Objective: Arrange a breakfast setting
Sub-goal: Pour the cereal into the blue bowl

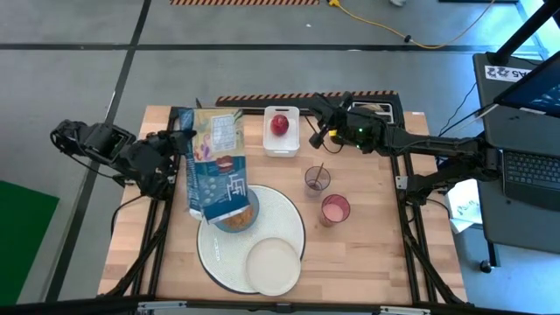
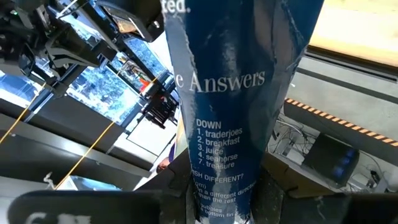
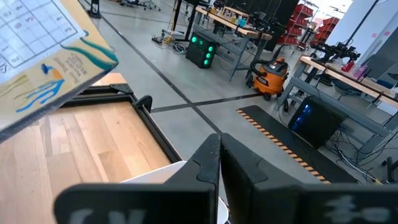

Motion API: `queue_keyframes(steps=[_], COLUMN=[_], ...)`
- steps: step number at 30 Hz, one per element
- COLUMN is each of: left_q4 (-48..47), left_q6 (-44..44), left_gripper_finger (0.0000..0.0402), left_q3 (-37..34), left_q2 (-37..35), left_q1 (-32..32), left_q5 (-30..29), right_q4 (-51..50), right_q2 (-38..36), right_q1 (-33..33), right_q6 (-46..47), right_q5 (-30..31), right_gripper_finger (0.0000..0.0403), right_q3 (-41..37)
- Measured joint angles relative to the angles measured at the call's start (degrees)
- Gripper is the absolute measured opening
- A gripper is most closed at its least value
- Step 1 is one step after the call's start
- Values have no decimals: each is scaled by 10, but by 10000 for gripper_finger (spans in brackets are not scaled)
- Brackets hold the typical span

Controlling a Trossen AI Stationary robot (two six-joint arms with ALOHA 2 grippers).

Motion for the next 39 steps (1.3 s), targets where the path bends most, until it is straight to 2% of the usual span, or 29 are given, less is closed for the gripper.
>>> queue_keyframes(steps=[24,31,39], left_q4=[-11,-69,-74], left_q6=[-3,-65,-106], left_gripper_finger=[94,94,94], left_q3=[0,0,0], left_q2=[0,-1,-1], left_q1=[-24,-24,-24], left_q5=[-15,-14,-13], right_q4=[-20,-20,-20], right_q2=[0,0,0], right_q1=[0,0,0], right_q6=[0,0,0], right_q5=[-1,-1,-1], right_gripper_finger=[14,14,14], right_q3=[0,0,0])
